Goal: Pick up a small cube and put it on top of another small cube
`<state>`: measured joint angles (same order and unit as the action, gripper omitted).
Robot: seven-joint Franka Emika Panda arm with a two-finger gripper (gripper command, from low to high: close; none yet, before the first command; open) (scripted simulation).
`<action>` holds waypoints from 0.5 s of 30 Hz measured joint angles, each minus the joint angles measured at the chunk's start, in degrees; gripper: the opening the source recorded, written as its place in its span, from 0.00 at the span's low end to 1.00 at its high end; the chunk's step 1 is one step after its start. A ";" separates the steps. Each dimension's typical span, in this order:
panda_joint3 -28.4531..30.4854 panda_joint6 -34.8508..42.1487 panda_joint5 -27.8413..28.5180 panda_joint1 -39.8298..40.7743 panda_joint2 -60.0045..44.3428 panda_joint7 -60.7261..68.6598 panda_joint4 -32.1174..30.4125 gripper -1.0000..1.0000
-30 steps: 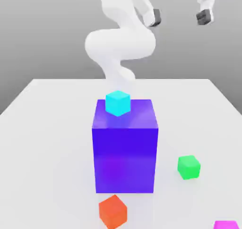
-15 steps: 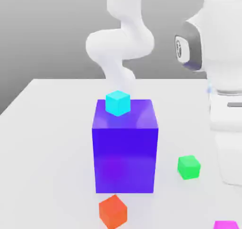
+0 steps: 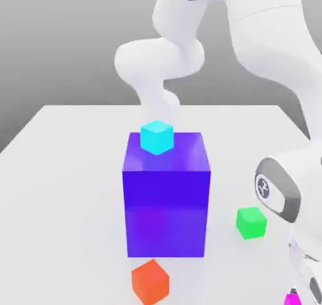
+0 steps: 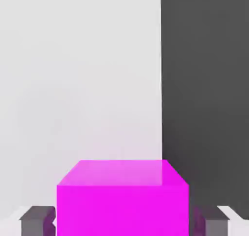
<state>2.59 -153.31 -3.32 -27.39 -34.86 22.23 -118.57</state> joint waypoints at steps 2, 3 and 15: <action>-0.05 -0.43 -0.05 0.04 -0.61 0.06 0.14 0.00; 0.03 0.16 0.04 -0.04 0.17 0.03 -0.04 0.00; -1.12 5.08 5.22 -1.05 21.66 10.58 -17.30 0.00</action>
<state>1.47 -148.23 1.90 -28.44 -13.21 32.81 -135.88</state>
